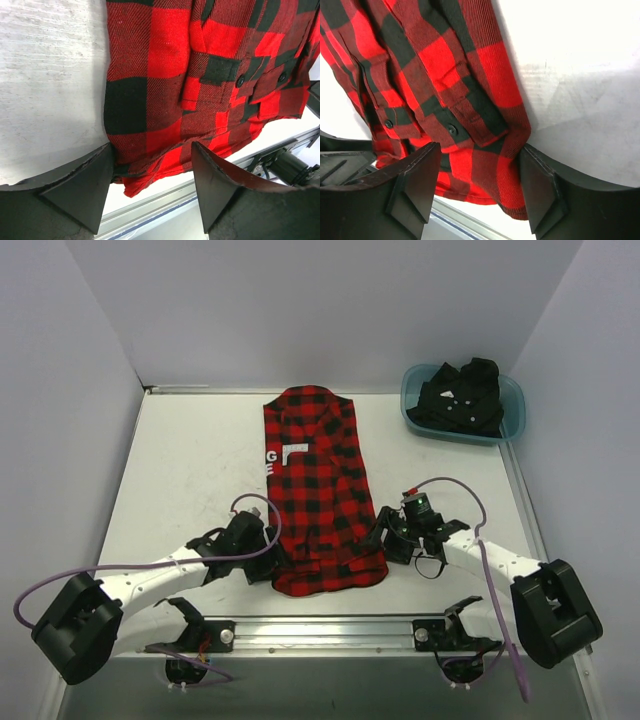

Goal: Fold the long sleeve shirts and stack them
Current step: Fold the shirt

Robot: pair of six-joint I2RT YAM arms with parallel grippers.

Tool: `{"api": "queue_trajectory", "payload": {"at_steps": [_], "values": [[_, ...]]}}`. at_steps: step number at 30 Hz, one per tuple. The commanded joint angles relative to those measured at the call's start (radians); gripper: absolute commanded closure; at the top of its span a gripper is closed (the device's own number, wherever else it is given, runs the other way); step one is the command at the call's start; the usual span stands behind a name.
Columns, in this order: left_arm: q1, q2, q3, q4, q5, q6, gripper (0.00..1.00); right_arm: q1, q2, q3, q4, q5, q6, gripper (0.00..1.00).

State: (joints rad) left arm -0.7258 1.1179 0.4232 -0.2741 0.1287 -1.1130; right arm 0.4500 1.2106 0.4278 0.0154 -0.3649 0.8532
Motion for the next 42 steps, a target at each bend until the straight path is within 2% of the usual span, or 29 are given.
{"api": "queue_trajectory", "payload": {"at_steps": [1,8,12,17,20,26,35,42], "values": [[-0.003,0.014,-0.038,0.006,-0.072,-0.024,0.28,-0.014,0.050,-0.027,-0.034,0.067,-0.008,0.38],[-0.003,0.048,-0.047,0.033,-0.061,-0.036,0.31,-0.030,0.083,-0.037,-0.026,0.064,-0.014,0.47],[-0.003,0.033,-0.055,0.033,-0.069,-0.042,0.33,-0.040,0.092,-0.044,-0.028,0.058,-0.022,0.63],[0.000,0.031,-0.069,0.061,-0.077,-0.060,0.36,-0.042,0.116,-0.043,-0.025,0.050,-0.028,0.75],[0.002,0.045,-0.083,0.091,-0.078,-0.080,0.39,-0.042,0.121,-0.044,-0.026,0.047,-0.032,0.86],[0.003,0.040,-0.083,0.095,-0.074,-0.088,0.41,-0.042,0.115,-0.047,-0.034,0.035,-0.039,1.00],[0.006,-0.053,-0.119,0.098,-0.168,-0.172,0.41,-0.042,0.089,-0.038,-0.068,0.024,-0.057,1.00],[0.008,-0.012,-0.127,0.170,-0.192,-0.203,0.41,-0.042,0.095,-0.031,-0.072,0.012,-0.071,1.00]]}}
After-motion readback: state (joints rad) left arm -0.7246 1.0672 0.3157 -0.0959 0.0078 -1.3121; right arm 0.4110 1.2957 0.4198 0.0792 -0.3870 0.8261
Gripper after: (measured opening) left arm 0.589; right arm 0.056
